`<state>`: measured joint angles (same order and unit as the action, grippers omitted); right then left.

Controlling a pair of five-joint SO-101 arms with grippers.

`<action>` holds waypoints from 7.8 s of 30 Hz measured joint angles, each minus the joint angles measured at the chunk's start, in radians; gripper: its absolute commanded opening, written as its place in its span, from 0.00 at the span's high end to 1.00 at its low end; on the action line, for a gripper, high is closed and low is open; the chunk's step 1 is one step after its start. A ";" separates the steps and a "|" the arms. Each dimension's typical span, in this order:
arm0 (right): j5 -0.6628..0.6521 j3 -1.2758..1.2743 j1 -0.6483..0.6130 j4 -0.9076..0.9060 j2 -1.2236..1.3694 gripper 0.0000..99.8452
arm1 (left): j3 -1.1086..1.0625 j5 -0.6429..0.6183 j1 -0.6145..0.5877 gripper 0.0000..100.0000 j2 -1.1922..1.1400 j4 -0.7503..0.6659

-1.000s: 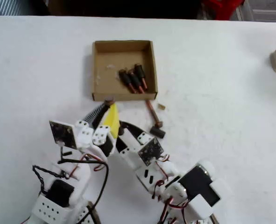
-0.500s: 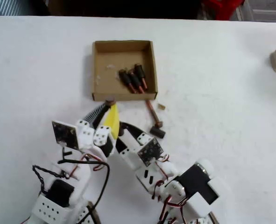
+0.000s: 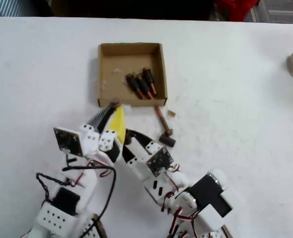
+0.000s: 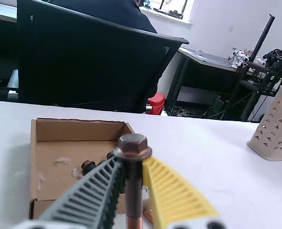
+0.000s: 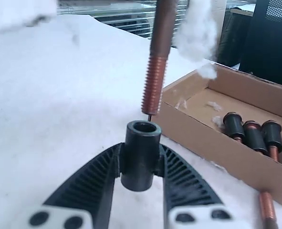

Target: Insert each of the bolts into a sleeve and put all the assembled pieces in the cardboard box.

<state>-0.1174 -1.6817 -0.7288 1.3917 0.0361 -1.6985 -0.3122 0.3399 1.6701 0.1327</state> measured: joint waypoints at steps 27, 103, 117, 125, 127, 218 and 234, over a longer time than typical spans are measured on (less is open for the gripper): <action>0.000 0.000 -0.005 0.000 0.002 0.98 | -0.002 -0.028 0.012 0.98 0.086 0.175; 0.003 0.000 0.020 0.017 0.003 0.98 | 0.029 -0.092 -0.051 0.65 -0.166 0.143; 0.003 0.000 0.018 0.017 0.003 0.98 | 0.058 -0.112 -0.224 0.72 -0.166 0.130; 0.003 0.000 0.018 0.017 0.003 0.98 | 0.137 -0.112 -0.272 0.97 -0.167 0.259; 0.003 0.000 0.018 0.017 0.003 0.98 | 0.143 -0.114 -0.290 0.96 -0.167 0.288; 0.003 0.694 0.311 -1.852 -0.974 0.98 | -0.006 0.384 -0.529 0.98 -0.166 0.801; 0.003 1.293 0.376 -1.926 -0.207 0.98 | -0.006 0.384 -0.529 0.98 -0.166 0.801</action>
<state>-0.1143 -0.3882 -0.3529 -0.5340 -0.1711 -1.7047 0.0713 -0.1895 1.5044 0.9337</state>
